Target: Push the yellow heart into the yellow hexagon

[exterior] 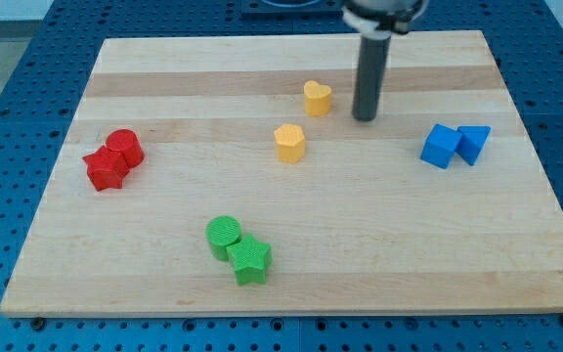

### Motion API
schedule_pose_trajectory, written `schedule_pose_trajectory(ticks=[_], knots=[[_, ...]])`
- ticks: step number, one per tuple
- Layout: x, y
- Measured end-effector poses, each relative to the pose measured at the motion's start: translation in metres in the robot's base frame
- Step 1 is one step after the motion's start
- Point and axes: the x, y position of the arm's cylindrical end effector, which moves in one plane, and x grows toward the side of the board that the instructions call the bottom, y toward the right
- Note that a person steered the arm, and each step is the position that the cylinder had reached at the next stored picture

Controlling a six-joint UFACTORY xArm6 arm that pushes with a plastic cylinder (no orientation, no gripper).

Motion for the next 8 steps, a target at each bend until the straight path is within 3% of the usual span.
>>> schedule_pose_trajectory(ticks=[1, 2, 6, 8], knots=[[-0.062, -0.001], [-0.094, -0.04], [-0.009, -0.097], [-0.024, -0.079]])
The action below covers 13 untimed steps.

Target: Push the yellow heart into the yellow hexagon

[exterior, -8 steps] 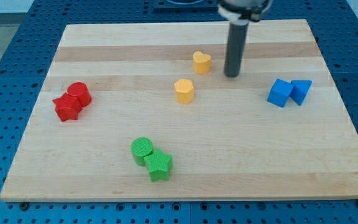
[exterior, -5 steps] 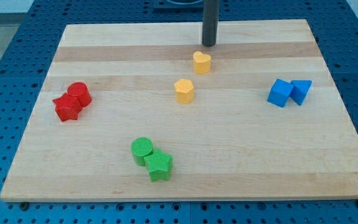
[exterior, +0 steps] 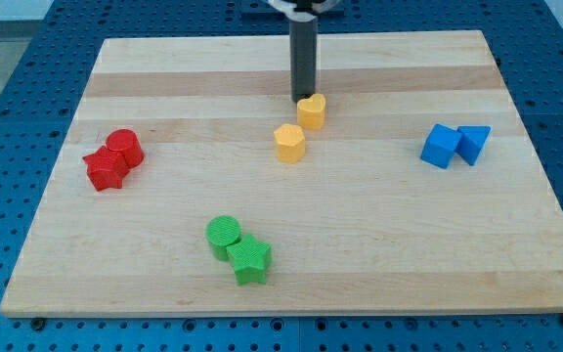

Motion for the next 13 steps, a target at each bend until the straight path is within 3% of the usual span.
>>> schedule_pose_trajectory(ticks=[1, 3, 5, 6, 7, 9, 12, 13], knots=[[0.006, 0.037], [0.037, 0.034], [0.035, 0.022], [0.035, 0.049], [0.008, 0.049], [0.009, 0.006], [0.1, -0.007], [0.054, -0.015]])
